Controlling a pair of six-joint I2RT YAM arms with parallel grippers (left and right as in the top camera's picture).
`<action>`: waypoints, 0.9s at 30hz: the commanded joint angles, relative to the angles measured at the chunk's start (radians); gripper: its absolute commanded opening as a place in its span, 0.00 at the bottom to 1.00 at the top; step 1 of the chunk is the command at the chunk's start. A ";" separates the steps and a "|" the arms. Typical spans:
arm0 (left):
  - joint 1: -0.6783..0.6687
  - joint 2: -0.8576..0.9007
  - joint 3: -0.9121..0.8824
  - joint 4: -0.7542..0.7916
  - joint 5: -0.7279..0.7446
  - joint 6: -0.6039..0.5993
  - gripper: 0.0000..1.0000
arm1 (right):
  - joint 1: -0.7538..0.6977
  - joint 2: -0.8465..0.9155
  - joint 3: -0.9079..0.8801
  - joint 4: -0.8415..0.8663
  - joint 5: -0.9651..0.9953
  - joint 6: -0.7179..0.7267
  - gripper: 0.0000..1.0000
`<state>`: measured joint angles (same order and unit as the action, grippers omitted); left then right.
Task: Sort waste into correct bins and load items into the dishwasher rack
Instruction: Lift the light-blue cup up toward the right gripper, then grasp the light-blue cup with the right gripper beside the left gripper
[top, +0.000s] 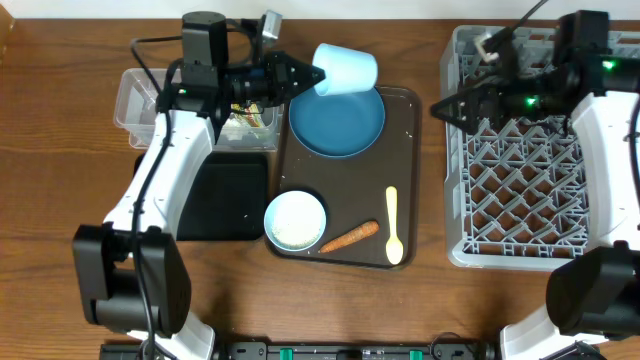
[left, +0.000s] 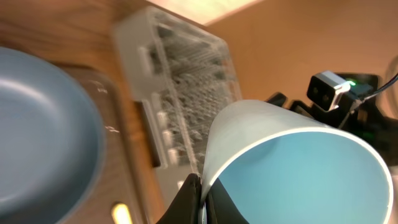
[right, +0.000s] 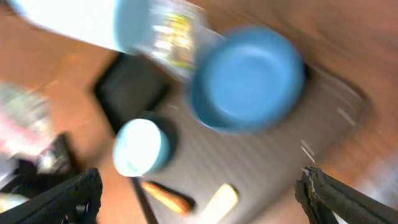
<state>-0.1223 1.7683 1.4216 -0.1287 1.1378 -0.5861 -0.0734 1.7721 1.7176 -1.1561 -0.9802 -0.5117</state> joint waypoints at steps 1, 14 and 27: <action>-0.016 0.016 0.008 0.084 0.222 -0.106 0.06 | 0.047 0.008 -0.006 -0.003 -0.271 -0.244 0.99; -0.065 0.016 0.009 0.270 0.372 -0.186 0.06 | 0.158 0.008 -0.006 0.004 -0.472 -0.560 0.98; -0.072 0.016 0.008 0.269 0.373 -0.225 0.06 | 0.194 0.009 -0.006 0.125 -0.476 -0.559 0.68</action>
<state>-0.1875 1.7824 1.4208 0.1360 1.5124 -0.7826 0.1043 1.7721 1.7157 -1.0374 -1.4006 -1.0565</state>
